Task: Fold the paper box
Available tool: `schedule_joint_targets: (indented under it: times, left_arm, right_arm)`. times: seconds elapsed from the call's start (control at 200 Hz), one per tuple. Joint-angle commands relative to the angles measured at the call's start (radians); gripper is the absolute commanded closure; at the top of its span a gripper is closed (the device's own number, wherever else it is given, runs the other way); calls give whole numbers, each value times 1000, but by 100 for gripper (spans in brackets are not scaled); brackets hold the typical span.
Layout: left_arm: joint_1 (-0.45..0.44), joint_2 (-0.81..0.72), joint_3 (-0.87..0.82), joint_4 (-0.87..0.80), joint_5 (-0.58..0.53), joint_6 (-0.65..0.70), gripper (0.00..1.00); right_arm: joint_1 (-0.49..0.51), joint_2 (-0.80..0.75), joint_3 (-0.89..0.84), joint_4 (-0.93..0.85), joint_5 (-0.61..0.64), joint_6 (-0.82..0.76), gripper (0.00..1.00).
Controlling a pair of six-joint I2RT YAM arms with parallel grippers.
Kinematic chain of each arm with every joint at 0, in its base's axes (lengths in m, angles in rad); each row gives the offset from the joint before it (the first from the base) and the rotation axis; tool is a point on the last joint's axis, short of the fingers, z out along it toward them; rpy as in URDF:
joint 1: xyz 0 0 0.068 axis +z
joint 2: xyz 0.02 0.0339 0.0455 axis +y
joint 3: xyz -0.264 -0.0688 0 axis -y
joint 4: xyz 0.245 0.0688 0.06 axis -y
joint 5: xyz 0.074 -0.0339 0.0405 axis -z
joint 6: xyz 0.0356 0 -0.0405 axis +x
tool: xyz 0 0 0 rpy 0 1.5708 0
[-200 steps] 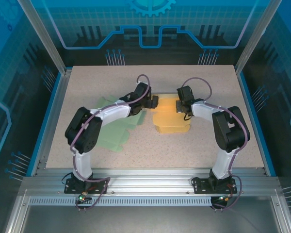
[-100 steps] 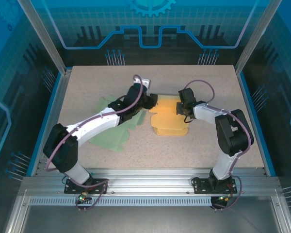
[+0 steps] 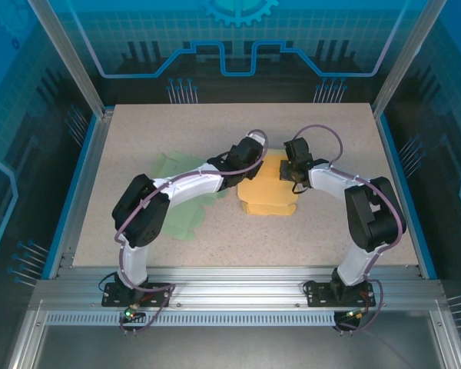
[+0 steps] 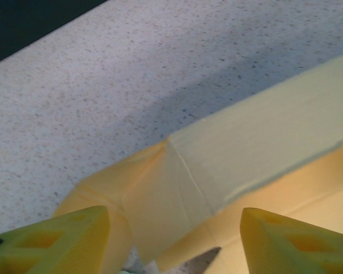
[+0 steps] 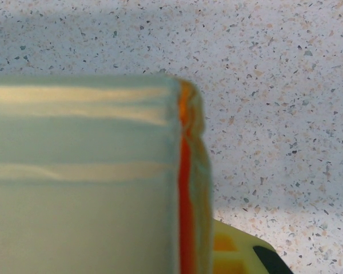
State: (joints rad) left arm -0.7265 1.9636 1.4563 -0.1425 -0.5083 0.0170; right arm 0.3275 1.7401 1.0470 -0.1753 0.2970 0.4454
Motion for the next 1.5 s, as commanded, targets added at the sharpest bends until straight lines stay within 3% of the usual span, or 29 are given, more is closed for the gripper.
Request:
schedule_joint_targets:
  times: [0.0, 0.12, 0.36, 0.595, 0.74, 0.885, 1.071, 1.261, 1.496]
  left_arm:
    - [4, 23, 49, -28, -100, 0, 44]
    - [11, 30, 55, -35, -62, -72, 59]
    - [39, 5, 42, 8, 109, -300, 73]
    - [92, -33, -41, 133, 278, -492, 78]
    - [117, -47, -106, 236, 385, -567, 72]
    - [120, -74, -151, 287, 438, -578, 57]
    - [121, -166, -261, 293, 445, -578, 41]
    - [123, -362, -453, 340, 423, -571, 18]
    - [122, -449, -580, 379, 441, -596, 10]
  right_arm:
    - [13, -22, 0, -10, -15, 18, 100]
    - [14, -19, -2, -9, -16, 18, 100]
    - [16, -11, 2, -2, -21, 17, 100]
    - [20, -14, -3, 6, -21, 16, 100]
    - [21, -13, -7, 12, -18, 17, 100]
    - [21, -8, -7, 13, -14, 18, 100]
    - [21, -17, -6, 5, -14, 27, 100]
    - [19, -62, -10, -22, -5, 46, 100]
    - [19, -117, -11, -53, -25, 93, 100]
